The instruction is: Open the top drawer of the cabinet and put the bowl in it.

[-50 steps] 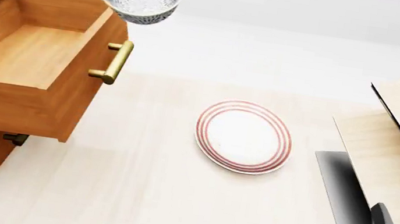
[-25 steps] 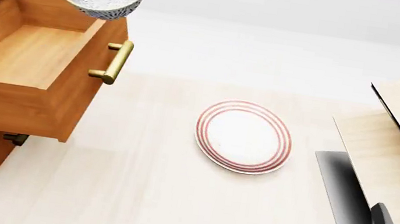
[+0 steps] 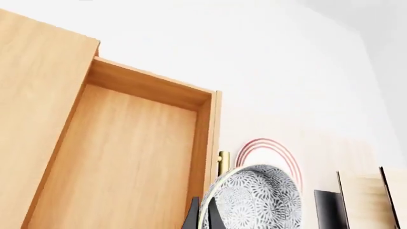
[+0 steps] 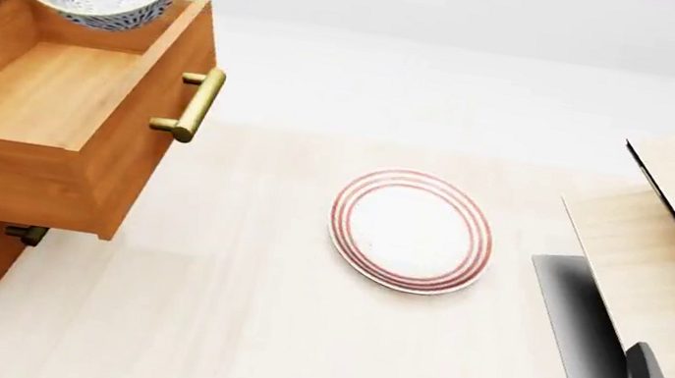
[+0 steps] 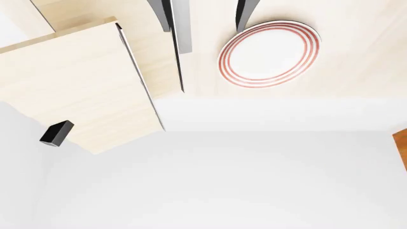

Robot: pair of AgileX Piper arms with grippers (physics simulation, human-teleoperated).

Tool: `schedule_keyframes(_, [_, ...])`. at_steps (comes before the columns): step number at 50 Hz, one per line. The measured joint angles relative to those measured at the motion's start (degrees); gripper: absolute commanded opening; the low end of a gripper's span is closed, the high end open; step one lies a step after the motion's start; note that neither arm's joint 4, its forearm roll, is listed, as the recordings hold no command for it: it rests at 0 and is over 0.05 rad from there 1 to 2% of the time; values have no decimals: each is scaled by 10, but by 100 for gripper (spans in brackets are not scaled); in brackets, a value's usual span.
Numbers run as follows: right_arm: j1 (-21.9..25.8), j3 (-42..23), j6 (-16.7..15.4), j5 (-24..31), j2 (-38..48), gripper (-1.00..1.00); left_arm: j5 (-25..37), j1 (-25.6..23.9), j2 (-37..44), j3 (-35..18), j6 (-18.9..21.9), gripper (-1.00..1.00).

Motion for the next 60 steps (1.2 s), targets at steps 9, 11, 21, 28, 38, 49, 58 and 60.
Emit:
schedule_keyframes(9, [0, 0, 0, 0, 0, 100, -5, 20, -23, 24, -13, -100])
schedule_keyframes(11, [0, 0, 0, 0, 0, 100, -7, 24, -27, 30, -16, -100])
schedule_keyframes(21, [0, 0, 0, 0, 0, 100, -17, 49, -47, 59, -30, -100])
schedule_keyframes(28, [0, 0, 0, 0, 0, 100, -18, 76, -59, 70, -32, -100])
schedule_keyframes(38, [0, 0, 0, 0, 0, 100, -25, 104, -65, 81, -37, -100])
schedule_keyframes(49, [0, 0, 0, 0, 0, 100, -42, 121, -52, 90, -44, -100])
schedule_keyframes(58, [0, 0, 0, 0, 0, 100, -62, 129, -33, 96, -50, -100])
schedule_keyframes(60, [0, 0, 0, 0, 0, 100, -66, 131, -29, 97, -50, -100])
